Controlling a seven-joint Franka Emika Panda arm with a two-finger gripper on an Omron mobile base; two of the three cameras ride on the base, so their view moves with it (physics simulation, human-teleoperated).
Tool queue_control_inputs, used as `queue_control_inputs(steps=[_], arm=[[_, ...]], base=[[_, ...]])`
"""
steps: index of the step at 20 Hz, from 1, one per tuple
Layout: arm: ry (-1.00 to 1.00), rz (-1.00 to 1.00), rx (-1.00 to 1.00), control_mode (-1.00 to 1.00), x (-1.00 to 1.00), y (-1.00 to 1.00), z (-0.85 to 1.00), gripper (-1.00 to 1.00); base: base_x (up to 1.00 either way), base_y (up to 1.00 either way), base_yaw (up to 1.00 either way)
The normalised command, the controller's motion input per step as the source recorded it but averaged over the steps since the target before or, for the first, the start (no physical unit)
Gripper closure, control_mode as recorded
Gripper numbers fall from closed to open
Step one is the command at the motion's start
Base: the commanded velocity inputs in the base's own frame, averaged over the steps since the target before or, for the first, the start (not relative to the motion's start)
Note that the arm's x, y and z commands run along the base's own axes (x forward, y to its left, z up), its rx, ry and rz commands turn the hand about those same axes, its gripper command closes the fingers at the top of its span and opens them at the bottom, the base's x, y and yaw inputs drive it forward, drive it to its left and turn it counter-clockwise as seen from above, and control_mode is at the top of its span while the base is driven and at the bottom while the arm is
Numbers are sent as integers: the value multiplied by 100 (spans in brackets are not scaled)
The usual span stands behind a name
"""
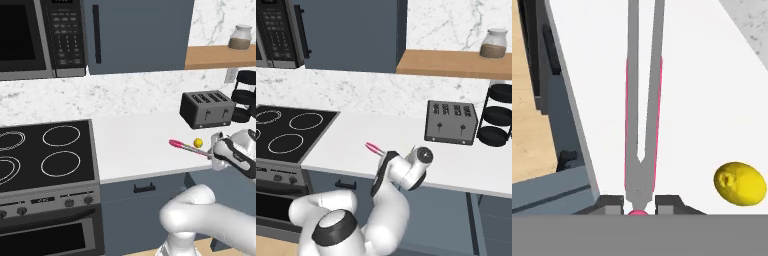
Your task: Pick the tongs from the drawer and place it on the counter.
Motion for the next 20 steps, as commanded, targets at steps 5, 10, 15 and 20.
queue_control_inputs(steps=[5,10,15,20], arm=[[17,0,-1,-100,100,63,0,100],[21,0,-5,-100,94,51,0,-100],[3,-2,-9,-100,23,3,-1,-100],[-9,-5,-2,-100,-33,-11,13,-100]], base=[[0,0,0],[0,0,0],[0,0,0],[0,0,0]])
